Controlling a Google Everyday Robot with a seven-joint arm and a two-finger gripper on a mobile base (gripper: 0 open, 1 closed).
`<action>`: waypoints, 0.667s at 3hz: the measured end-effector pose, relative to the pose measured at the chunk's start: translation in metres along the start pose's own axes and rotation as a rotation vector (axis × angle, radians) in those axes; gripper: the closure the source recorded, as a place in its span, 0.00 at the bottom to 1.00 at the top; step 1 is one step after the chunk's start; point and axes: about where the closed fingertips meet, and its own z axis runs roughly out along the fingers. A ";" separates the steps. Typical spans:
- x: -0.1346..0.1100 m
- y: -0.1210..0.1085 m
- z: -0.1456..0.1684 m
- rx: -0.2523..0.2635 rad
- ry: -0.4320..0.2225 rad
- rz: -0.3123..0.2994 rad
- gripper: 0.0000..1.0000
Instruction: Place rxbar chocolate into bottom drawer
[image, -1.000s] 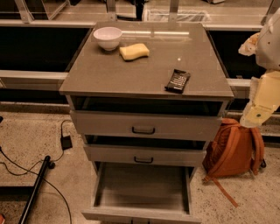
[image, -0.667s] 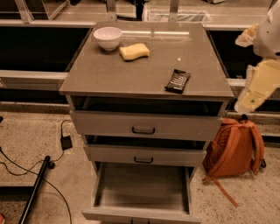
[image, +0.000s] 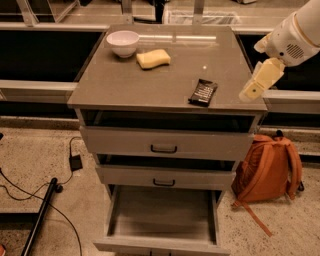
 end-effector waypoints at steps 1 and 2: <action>-0.011 -0.015 0.052 -0.056 -0.053 0.043 0.00; -0.030 -0.021 0.096 -0.109 -0.097 0.027 0.00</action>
Offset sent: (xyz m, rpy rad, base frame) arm 0.0939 0.0863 -0.0860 0.1803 0.0700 0.1081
